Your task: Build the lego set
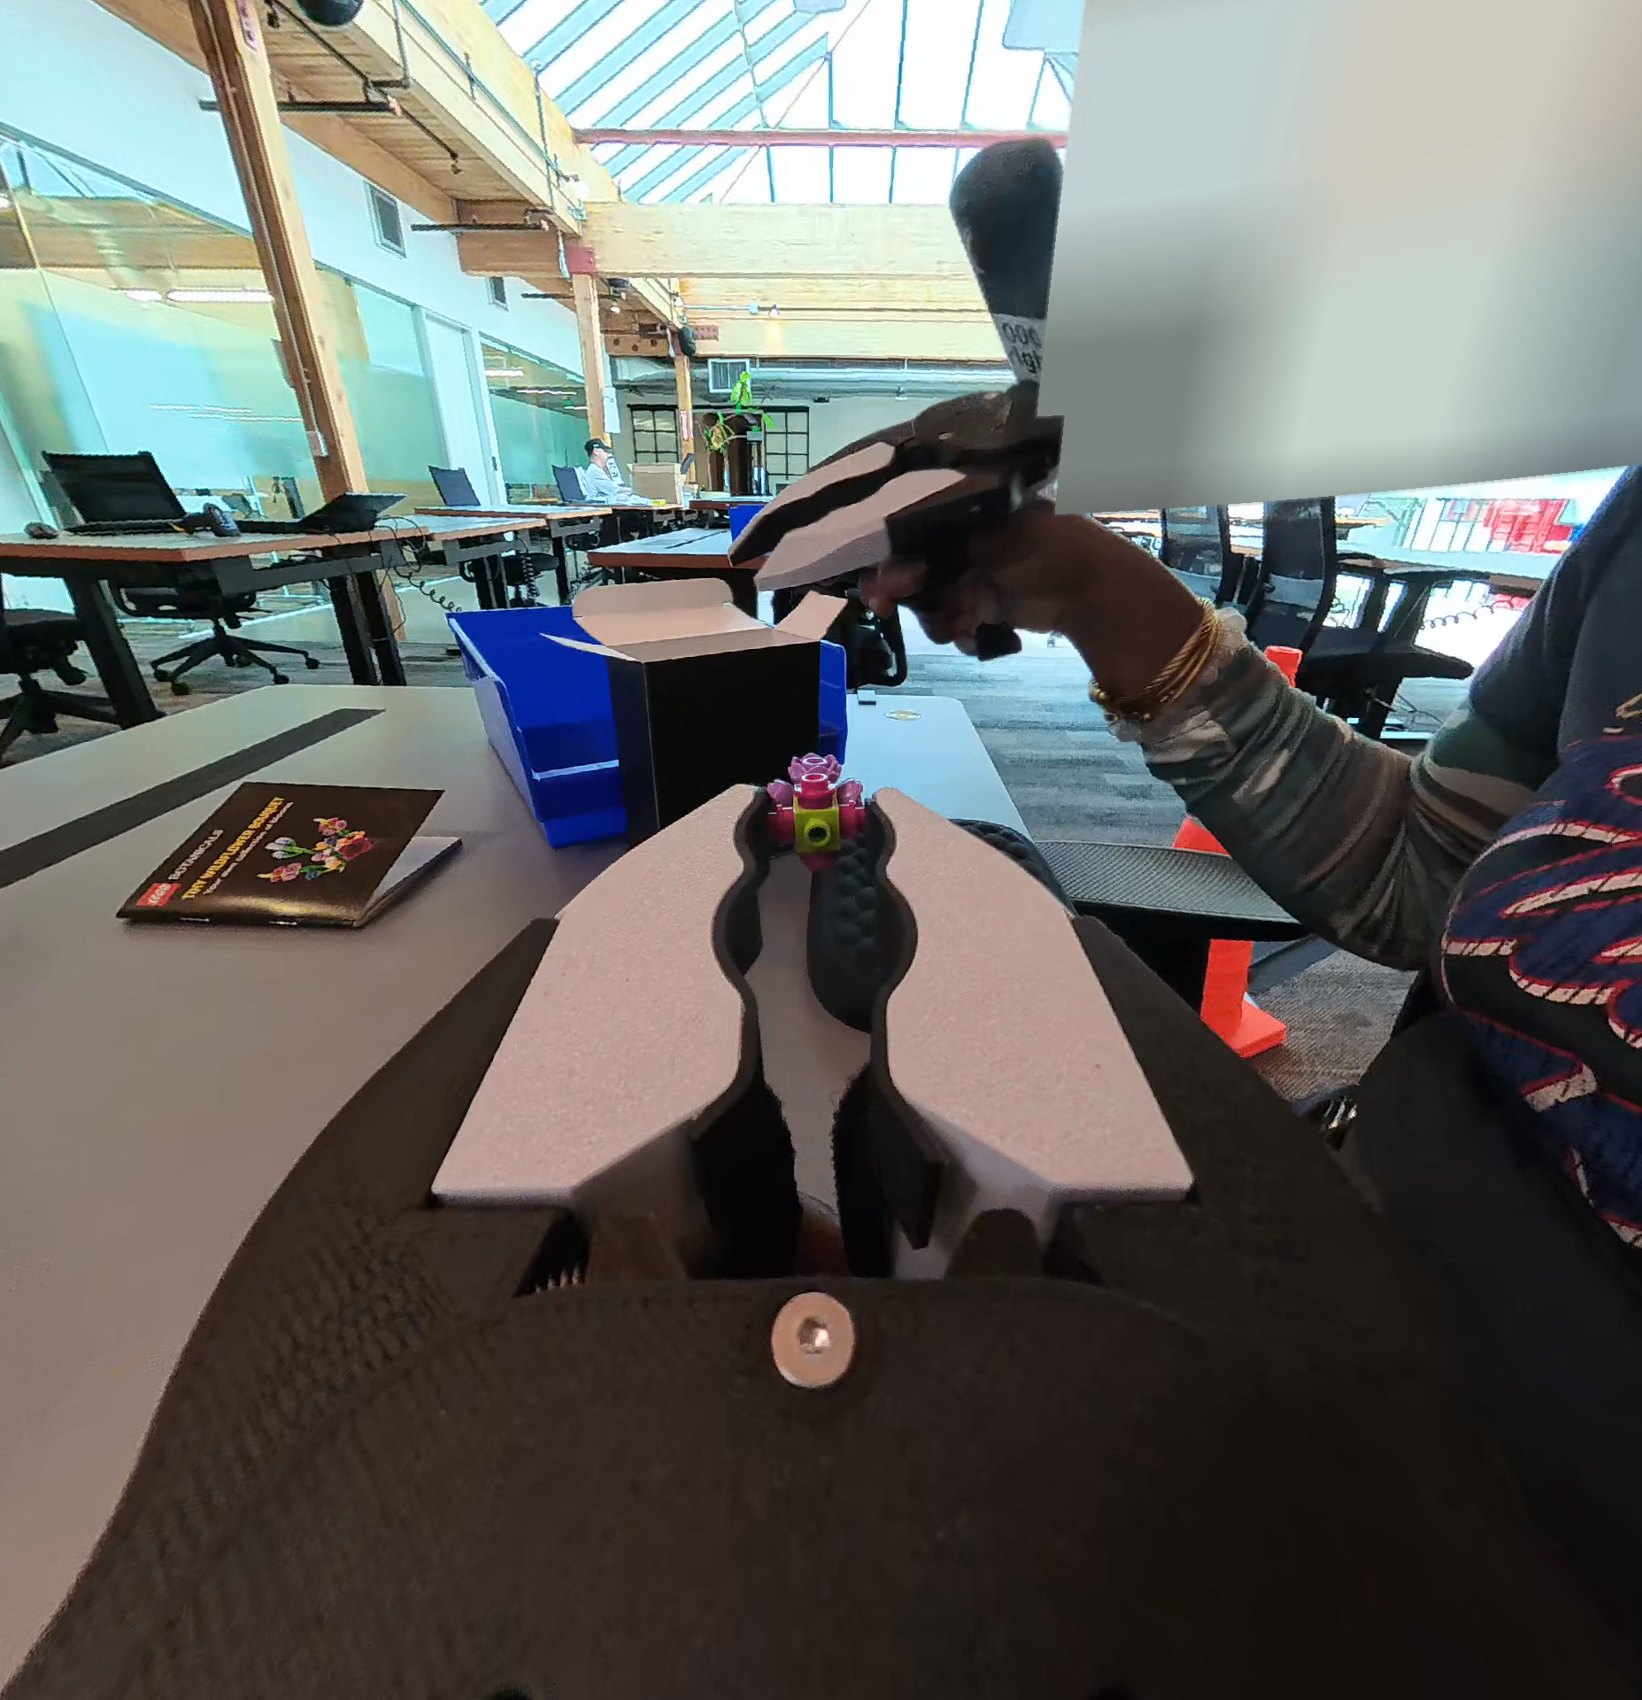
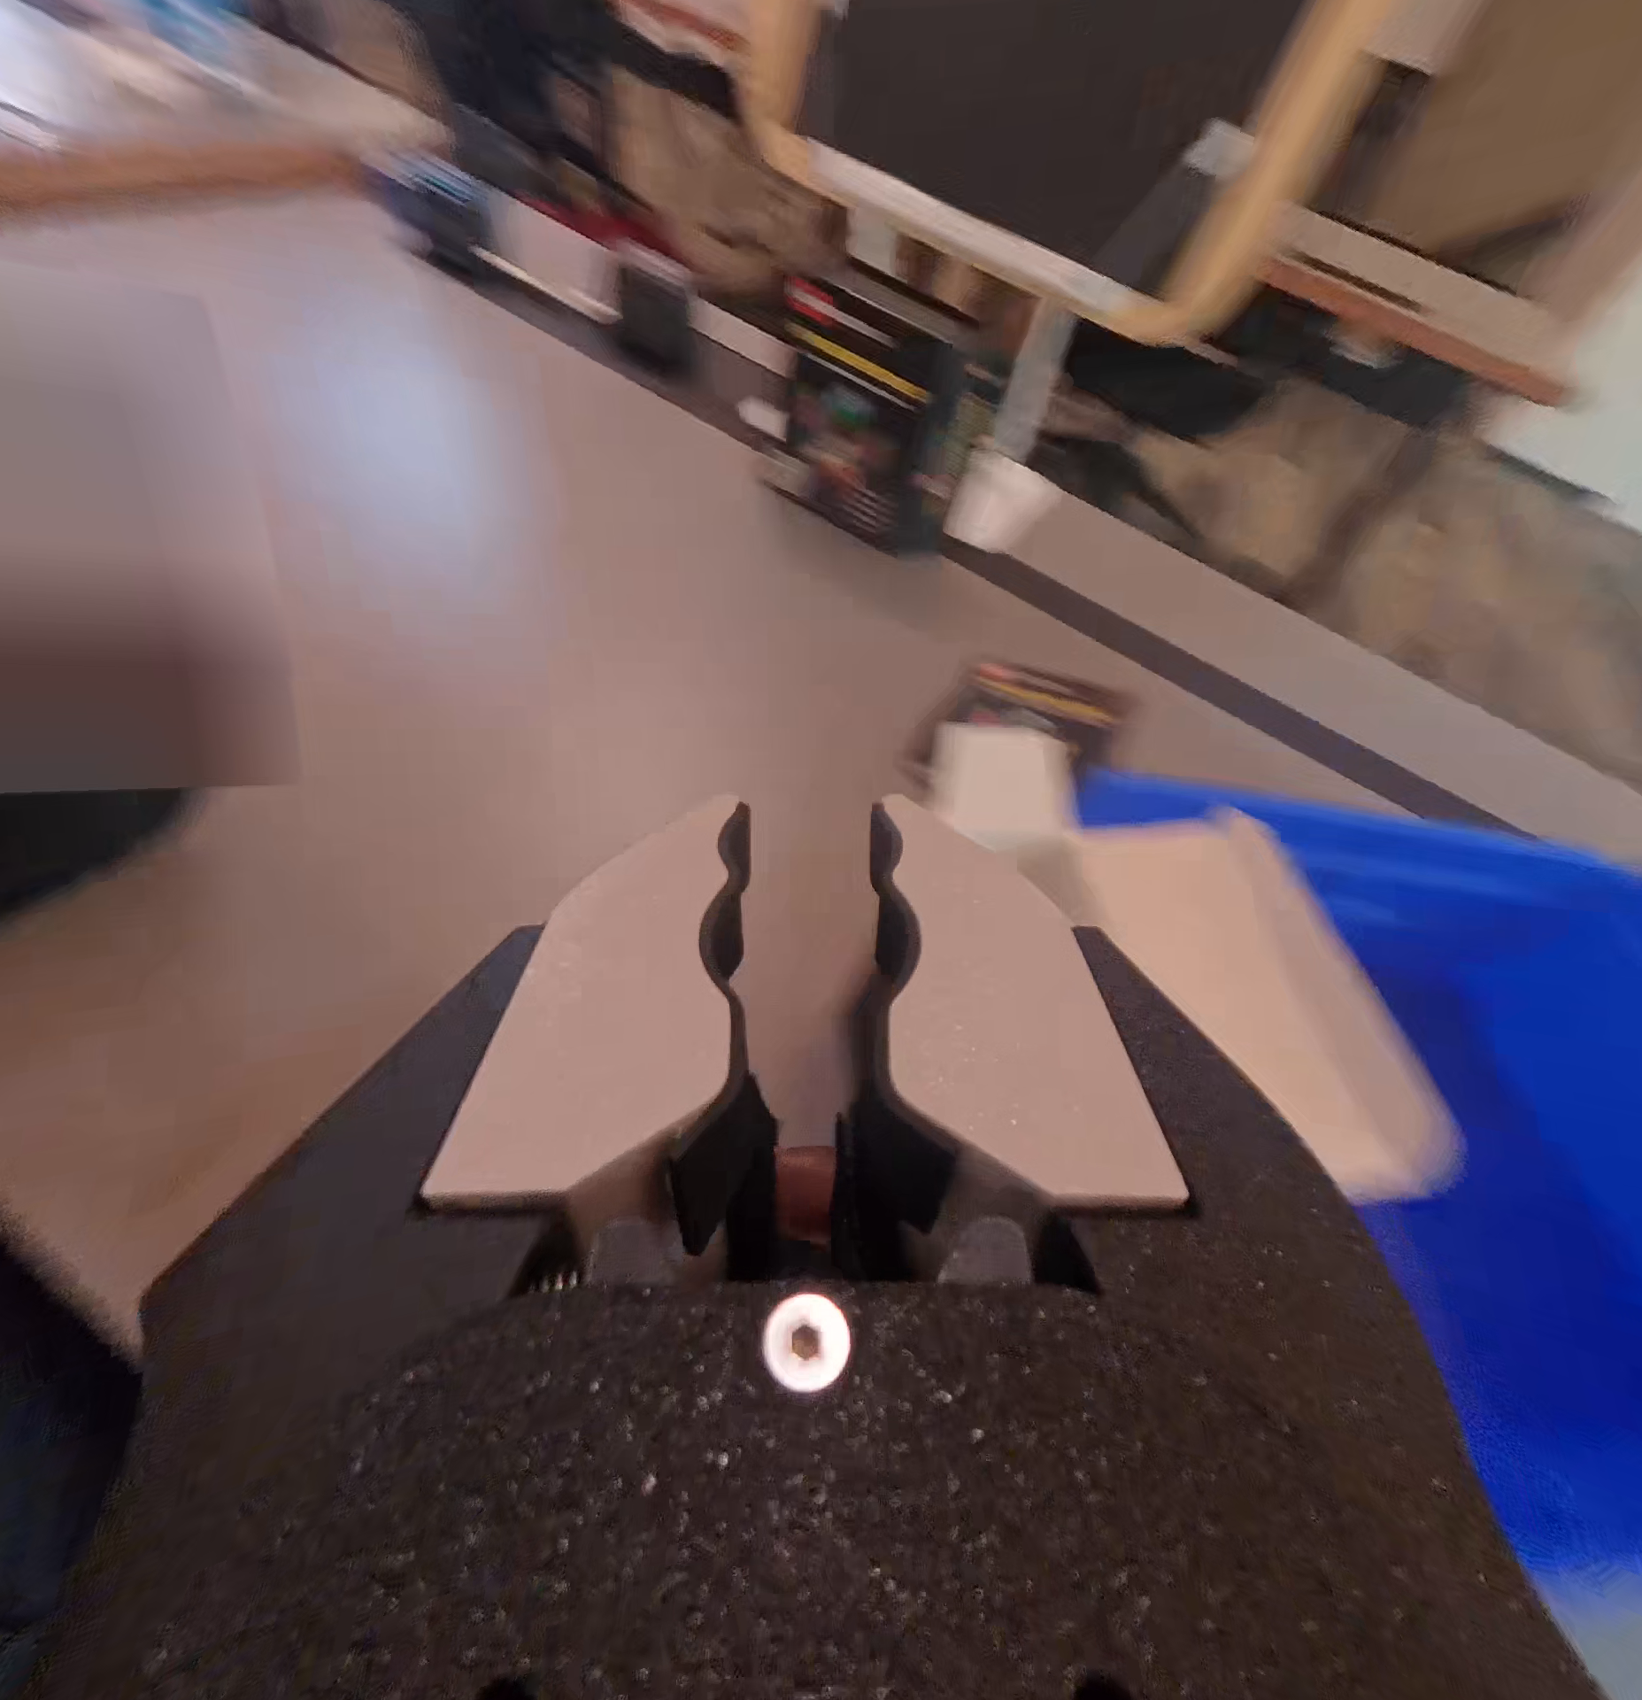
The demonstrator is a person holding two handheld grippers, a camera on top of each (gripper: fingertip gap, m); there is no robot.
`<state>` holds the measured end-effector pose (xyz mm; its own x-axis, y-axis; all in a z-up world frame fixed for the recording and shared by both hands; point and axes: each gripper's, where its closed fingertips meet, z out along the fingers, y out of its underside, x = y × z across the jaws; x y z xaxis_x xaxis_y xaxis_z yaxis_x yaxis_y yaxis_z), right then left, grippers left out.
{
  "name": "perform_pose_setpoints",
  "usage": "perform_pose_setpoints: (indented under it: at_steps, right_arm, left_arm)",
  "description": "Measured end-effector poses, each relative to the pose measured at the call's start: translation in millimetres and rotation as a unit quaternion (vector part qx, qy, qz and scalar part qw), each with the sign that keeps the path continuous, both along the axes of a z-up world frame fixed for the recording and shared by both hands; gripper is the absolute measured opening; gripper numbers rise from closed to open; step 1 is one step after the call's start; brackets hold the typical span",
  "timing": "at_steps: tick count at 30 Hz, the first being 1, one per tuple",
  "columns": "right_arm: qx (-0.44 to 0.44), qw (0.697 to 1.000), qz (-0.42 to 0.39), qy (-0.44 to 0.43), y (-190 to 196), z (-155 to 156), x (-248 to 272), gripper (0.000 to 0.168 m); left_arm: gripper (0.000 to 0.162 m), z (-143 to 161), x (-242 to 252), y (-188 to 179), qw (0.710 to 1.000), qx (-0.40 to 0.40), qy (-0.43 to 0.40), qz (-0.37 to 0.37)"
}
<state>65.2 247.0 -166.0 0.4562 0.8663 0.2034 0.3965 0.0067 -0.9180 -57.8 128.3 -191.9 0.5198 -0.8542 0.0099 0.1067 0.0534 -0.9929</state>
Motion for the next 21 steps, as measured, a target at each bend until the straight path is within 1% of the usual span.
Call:
perform_pose_setpoints:
  at_steps: [1, 3, 4, 5, 7, 10, 12, 13, 15, 17, 19, 21]
  right_arm:
    - [-0.021, 0.997, 0.071, 0.030, -22, 2, -19, 0.024]
    - [-0.051, 0.975, 0.206, 0.071, -68, 6, -48, 0.017]
    - [-0.055, 0.963, 0.249, 0.082, -85, 7, -58, 0.015]
    - [-0.056, 0.956, 0.275, 0.085, -96, 5, -67, 0.014]
    - [-0.062, 0.944, 0.318, 0.059, -114, -4, -80, 0.014]
    - [-0.080, 0.936, 0.343, 0.000, -122, -30, -95, 0.014]
    - [-0.097, 0.941, 0.319, -0.051, -114, -54, -100, 0.017]
    - [-0.105, 0.944, 0.307, -0.056, -111, -61, -103, 0.017]
    - [-0.124, 0.947, 0.295, -0.030, -112, -66, -111, 0.016]
    - [-0.114, 0.951, 0.287, -0.011, -109, -67, -115, 0.013]
    - [-0.094, 0.956, 0.279, -0.005, -104, -67, -116, 0.011]
    - [-0.090, 0.956, 0.278, -0.021, -102, -71, -117, 0.013]
  left_arm:
    - [0.019, 0, 1, 0, 1.000, 0.002, 0.003, 0.000]
    - [0.019, -2, 2, 0, 1.000, 0.002, 0.013, 0.000]
    - [0.019, -5, 3, 0, 1.000, 0.000, 0.022, 0.001]
    - [0.019, -8, 4, 0, 0.999, -0.001, 0.037, 0.002]
    - [0.019, -17, 8, 1, 0.996, 0.000, 0.084, 0.008]
    - [0.019, -36, 12, 6, 0.984, 0.002, 0.177, 0.033]
    - [0.019, -45, 10, 12, 0.969, 0.017, 0.236, 0.068]
    - [0.019, -48, 8, 14, 0.961, 0.028, 0.261, 0.085]
    - [0.019, -53, 7, 18, 0.946, 0.048, 0.301, 0.109]
    - [0.019, -58, 7, 21, 0.934, 0.061, 0.330, 0.120]
    - [0.019, -61, 10, 21, 0.931, 0.063, 0.339, 0.116]
    - [0.019, -62, 11, 20, 0.932, 0.060, 0.338, 0.111]
